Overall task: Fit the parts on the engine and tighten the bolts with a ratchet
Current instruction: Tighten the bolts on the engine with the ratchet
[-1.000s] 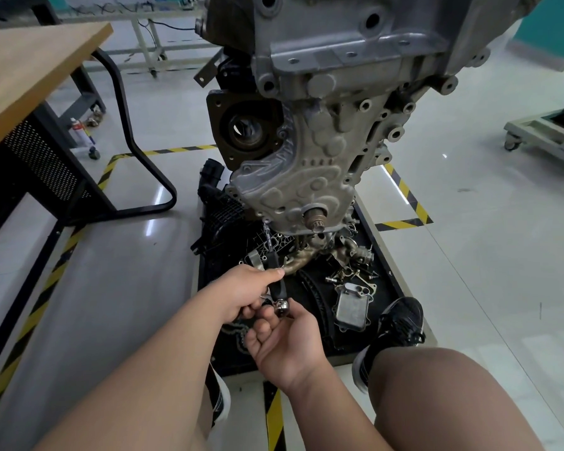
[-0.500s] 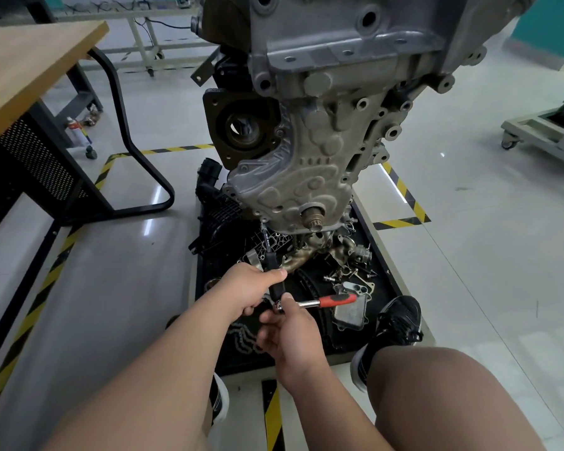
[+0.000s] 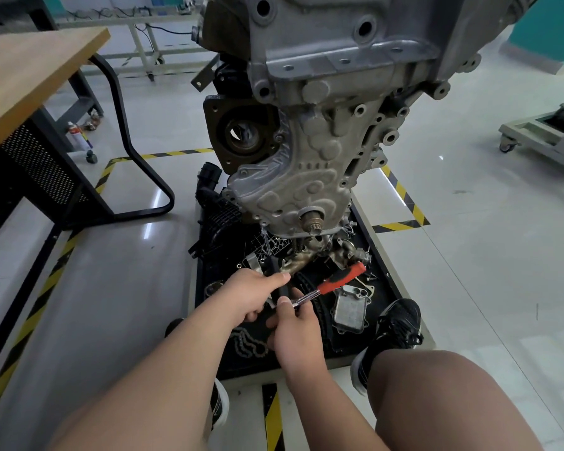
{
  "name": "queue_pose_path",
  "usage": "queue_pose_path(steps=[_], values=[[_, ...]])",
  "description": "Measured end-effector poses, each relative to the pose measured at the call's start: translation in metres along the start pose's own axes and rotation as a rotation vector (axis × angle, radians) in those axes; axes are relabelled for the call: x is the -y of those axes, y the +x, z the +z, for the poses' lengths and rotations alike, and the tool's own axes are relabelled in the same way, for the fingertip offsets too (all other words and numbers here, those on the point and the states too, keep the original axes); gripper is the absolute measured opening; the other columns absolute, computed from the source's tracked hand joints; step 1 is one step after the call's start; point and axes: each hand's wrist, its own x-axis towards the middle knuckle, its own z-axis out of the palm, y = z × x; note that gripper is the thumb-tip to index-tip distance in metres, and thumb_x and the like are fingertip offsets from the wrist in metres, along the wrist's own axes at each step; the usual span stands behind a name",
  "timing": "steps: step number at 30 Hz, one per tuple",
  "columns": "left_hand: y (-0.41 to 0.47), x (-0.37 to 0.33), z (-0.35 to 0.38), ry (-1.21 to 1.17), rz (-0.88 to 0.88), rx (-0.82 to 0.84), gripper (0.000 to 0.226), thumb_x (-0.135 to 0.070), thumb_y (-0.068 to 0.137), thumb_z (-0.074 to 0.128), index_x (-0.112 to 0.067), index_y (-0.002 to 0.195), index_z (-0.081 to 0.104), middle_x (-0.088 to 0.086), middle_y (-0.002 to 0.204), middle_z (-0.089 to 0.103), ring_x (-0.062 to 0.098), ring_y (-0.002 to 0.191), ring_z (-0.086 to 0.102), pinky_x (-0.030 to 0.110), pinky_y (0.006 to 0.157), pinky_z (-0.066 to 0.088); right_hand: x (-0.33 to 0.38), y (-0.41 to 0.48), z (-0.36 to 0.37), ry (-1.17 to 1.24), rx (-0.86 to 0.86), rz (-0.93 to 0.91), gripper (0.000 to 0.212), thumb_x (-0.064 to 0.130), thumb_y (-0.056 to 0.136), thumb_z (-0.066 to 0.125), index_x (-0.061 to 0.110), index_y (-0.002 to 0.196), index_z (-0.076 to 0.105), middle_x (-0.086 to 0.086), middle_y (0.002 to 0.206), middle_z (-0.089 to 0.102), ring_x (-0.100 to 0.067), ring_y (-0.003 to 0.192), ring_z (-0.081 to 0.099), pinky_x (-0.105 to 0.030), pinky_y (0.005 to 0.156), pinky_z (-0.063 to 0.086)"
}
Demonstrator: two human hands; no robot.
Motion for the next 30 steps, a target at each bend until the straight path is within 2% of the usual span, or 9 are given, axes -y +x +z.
queue_pose_path(steps=[3, 7, 12, 17, 19, 21, 24, 28, 30], values=[[0.001, 0.002, -0.005, -0.115, -0.034, 0.061, 0.035, -0.045, 0.084, 0.069, -0.012, 0.078, 0.061, -0.003, 0.054, 0.039, 0.009, 0.039, 0.034, 0.019, 0.037, 0.026, 0.003, 0.004, -0.001, 0.242, 0.036, 0.179, 0.019, 0.028, 0.102, 0.044, 0.015, 0.109, 0.056, 0.000, 0.063, 0.059, -0.011, 0.046, 0.048, -0.030, 0.055, 0.046], [-0.001, 0.002, -0.009, -0.191, -0.050, 0.105, 0.033, -0.043, 0.086, 0.069, -0.010, 0.090, 0.067, -0.008, 0.049, 0.042, 0.006, 0.035, 0.034, 0.018, 0.034, 0.024, 0.007, 0.001, 0.002, 0.514, 0.171, 0.342, 0.037, 0.033, 0.104, 0.038, 0.007, 0.094, 0.062, 0.000, 0.057, 0.051, -0.012, 0.044, 0.040, -0.030, 0.057, 0.044], [-0.003, 0.001, -0.008, -0.117, -0.023, 0.036, 0.039, -0.047, 0.083, 0.068, -0.009, 0.085, 0.068, -0.004, 0.041, 0.038, 0.009, 0.033, 0.032, 0.018, 0.034, 0.025, 0.012, -0.002, 0.005, 0.590, 0.262, 0.418, 0.050, 0.037, 0.104, 0.033, 0.005, 0.080, 0.063, 0.000, 0.055, 0.047, -0.012, 0.043, 0.036, -0.029, 0.061, 0.042], [-0.004, 0.002, -0.004, -0.077, 0.002, -0.031, 0.037, -0.041, 0.085, 0.068, -0.004, 0.084, 0.068, -0.004, 0.039, 0.036, 0.011, 0.032, 0.030, 0.018, 0.035, 0.024, 0.007, -0.003, 0.008, 0.462, 0.182, 0.366, 0.038, 0.034, 0.104, 0.038, 0.008, 0.086, 0.059, 0.001, 0.055, 0.049, -0.012, 0.043, 0.036, -0.029, 0.058, 0.043], [-0.003, 0.003, -0.002, -0.036, 0.022, -0.074, 0.041, -0.041, 0.083, 0.068, 0.000, 0.087, 0.069, -0.003, 0.041, 0.037, 0.012, 0.033, 0.031, 0.018, 0.036, 0.024, 0.006, -0.004, 0.008, 0.334, 0.134, 0.281, 0.027, 0.030, 0.103, 0.041, 0.011, 0.094, 0.057, 0.001, 0.055, 0.052, -0.012, 0.043, 0.040, -0.029, 0.055, 0.043], [-0.003, 0.004, 0.000, -0.006, 0.044, -0.111, 0.042, -0.041, 0.082, 0.068, 0.001, 0.086, 0.069, -0.005, 0.037, 0.037, 0.011, 0.027, 0.031, 0.015, 0.035, 0.023, 0.005, -0.006, 0.007, 0.145, 0.075, 0.131, 0.015, 0.028, 0.102, 0.045, 0.023, 0.109, 0.057, 0.004, 0.063, 0.061, -0.011, 0.050, 0.049, -0.030, 0.056, 0.047], [-0.001, 0.003, 0.003, 0.015, 0.072, -0.135, 0.041, -0.040, 0.081, 0.068, 0.000, 0.079, 0.069, -0.008, 0.035, 0.038, 0.008, 0.026, 0.033, 0.015, 0.036, 0.024, 0.000, -0.007, 0.005, -0.212, 0.019, -0.115, 0.041, 0.031, 0.101, 0.046, 0.036, 0.141, 0.039, 0.012, 0.105, 0.067, -0.008, 0.088, 0.064, -0.033, 0.083, 0.053], [0.000, 0.003, 0.003, 0.028, 0.077, -0.121, 0.037, -0.044, 0.082, 0.068, -0.010, 0.068, 0.061, -0.007, 0.040, 0.040, 0.008, 0.027, 0.034, 0.018, 0.038, 0.027, -0.005, -0.005, 0.005, -0.312, 0.026, -0.207, 0.047, 0.033, 0.102, 0.043, 0.035, 0.147, 0.030, 0.022, 0.100, 0.058, 0.001, 0.090, 0.059, -0.022, 0.078, 0.045], [-0.001, 0.003, 0.002, 0.032, 0.070, -0.097, 0.042, -0.049, 0.082, 0.067, -0.010, 0.068, 0.062, -0.008, 0.037, 0.038, 0.008, 0.026, 0.033, 0.015, 0.035, 0.025, -0.005, -0.001, 0.005, -0.186, 0.027, -0.112, 0.045, 0.033, 0.102, 0.042, 0.029, 0.145, 0.033, 0.010, 0.105, 0.059, -0.009, 0.091, 0.056, -0.028, 0.085, 0.045]])
